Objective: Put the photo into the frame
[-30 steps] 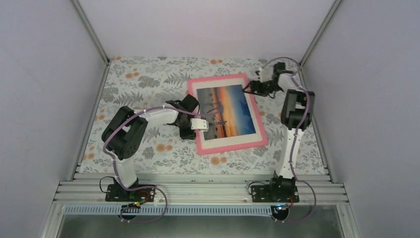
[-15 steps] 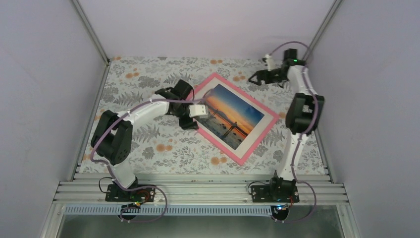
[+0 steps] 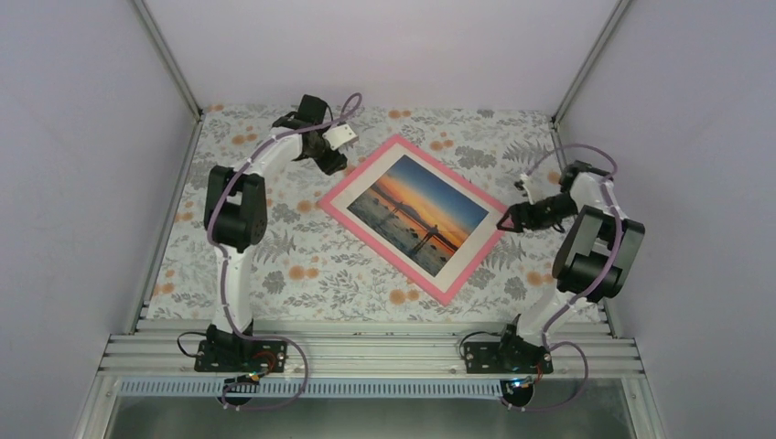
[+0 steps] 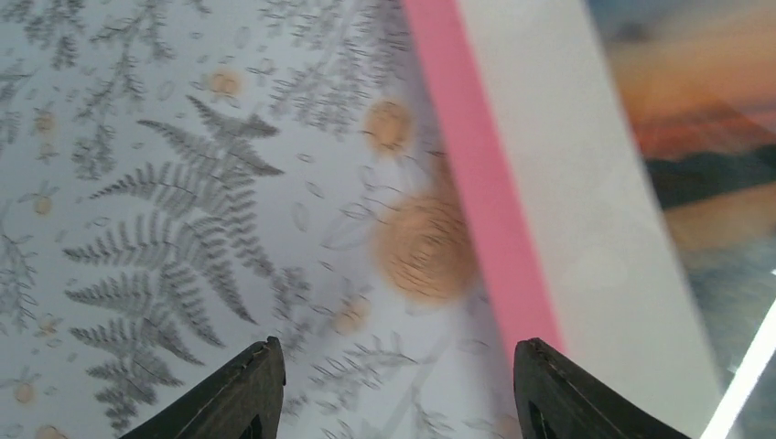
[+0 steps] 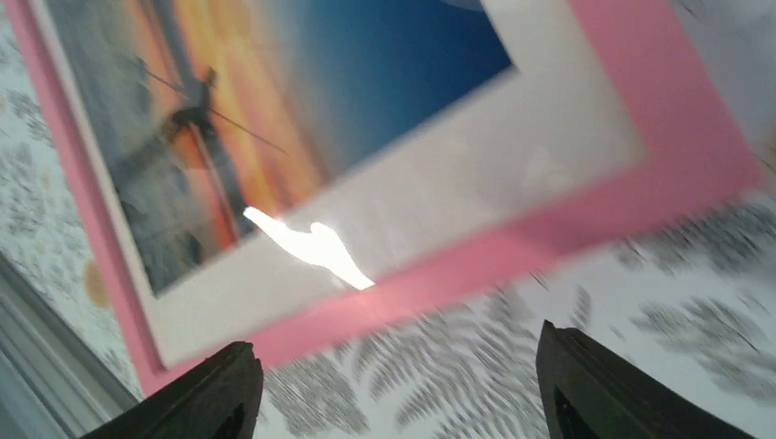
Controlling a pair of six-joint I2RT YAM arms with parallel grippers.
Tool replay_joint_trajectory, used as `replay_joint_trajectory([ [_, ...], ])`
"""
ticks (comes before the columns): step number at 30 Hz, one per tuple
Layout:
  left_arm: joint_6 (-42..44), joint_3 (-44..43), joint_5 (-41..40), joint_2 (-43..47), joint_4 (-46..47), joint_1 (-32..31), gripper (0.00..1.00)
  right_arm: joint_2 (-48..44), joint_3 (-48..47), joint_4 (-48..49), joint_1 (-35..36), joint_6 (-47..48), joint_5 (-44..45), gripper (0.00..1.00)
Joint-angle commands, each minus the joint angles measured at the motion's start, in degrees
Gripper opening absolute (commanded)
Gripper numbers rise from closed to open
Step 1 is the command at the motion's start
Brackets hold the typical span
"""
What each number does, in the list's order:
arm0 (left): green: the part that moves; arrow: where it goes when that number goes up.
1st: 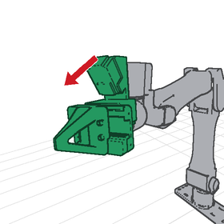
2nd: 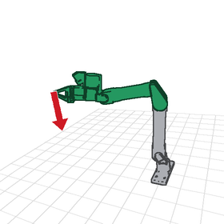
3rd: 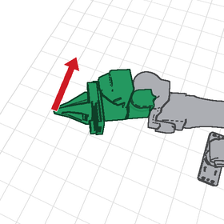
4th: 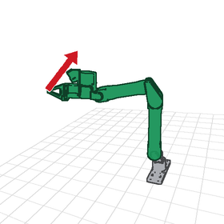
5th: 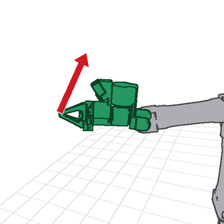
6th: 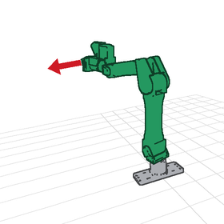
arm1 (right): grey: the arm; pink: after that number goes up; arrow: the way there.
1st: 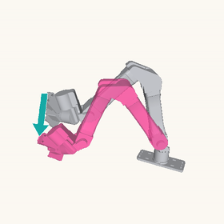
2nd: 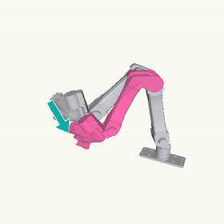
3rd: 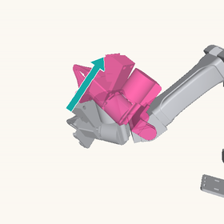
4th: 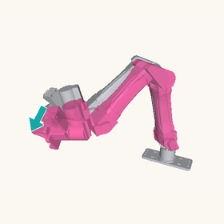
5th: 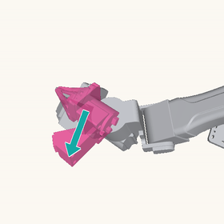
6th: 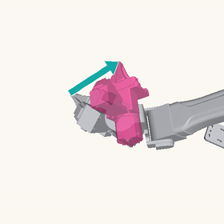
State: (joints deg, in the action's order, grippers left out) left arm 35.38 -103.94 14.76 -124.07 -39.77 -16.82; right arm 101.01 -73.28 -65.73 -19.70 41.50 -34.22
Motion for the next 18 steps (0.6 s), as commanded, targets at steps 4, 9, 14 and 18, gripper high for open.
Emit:
replay_joint_trajectory([
  [4, -0.93, -18.32, -2.93, -12.01, -5.73, 0.91, 0.59, -2.37, 4.77, 0.96, -8.56, 4.44, 5.09, 0.56],
  [9, -0.93, -29.17, -3.0, -20.23, -8.5, 1.01, 0.54, -0.5, 8.47, 4.93, -8.54, -0.24, 5.28, 0.36],
  [14, -0.44, -36.09, -2.71, -25.31, -10.37, 0.48, 0.45, 2.38, 10.37, 9.52, -8.11, -4.6, 6.74, 0.24],
  [18, 0.74, -33.54, -2.2, -24.7, -11.01, -0.05, 0.4, 5.35, 9.43, 11.27, -7.01, -6.37, 5.92, 0.2],
])
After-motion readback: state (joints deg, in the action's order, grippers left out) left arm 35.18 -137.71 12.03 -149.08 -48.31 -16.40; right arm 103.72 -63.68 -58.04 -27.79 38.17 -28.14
